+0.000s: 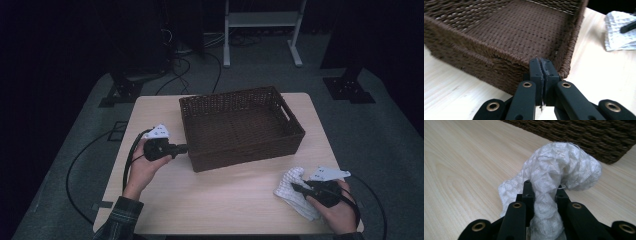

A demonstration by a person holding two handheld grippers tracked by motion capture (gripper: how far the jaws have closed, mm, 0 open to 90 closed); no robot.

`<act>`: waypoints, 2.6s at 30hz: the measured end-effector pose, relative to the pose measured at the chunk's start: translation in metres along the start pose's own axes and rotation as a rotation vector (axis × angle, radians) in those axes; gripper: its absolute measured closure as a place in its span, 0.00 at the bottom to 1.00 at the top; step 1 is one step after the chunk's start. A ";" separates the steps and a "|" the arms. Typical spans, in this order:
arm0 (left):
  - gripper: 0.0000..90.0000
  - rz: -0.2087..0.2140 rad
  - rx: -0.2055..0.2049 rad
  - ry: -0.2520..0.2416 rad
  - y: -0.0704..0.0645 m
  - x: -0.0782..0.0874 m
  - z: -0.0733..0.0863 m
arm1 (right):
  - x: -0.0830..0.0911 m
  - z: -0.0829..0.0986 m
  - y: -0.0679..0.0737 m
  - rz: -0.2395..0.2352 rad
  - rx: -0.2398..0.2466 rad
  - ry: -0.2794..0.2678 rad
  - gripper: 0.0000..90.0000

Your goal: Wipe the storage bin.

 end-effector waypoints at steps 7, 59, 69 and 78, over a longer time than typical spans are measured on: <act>0.98 0.030 -0.011 -0.006 -0.014 -0.005 -0.002 | 0.000 0.000 0.000 0.000 0.000 0.001 0.85; 0.21 -0.091 0.013 0.130 -0.045 -0.071 0.058 | -0.003 0.001 0.001 0.000 0.011 0.010 0.85; 0.23 -0.121 0.008 0.164 -0.045 -0.086 0.064 | -0.004 0.001 0.003 -0.001 0.014 0.013 0.85; 0.25 -0.152 0.013 0.161 -0.044 -0.092 0.068 | -0.005 0.001 0.002 -0.001 0.015 0.015 0.85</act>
Point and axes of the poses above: each handheld gripper's, and its own axes: x roughly backward along the jaws, z roughly out of its underside, y roughly to its left, the point moved 6 cm from there along -x, roughly forward along the jaws, and after that the axes turned 6 degrees about -x, right-handed, at the moved point
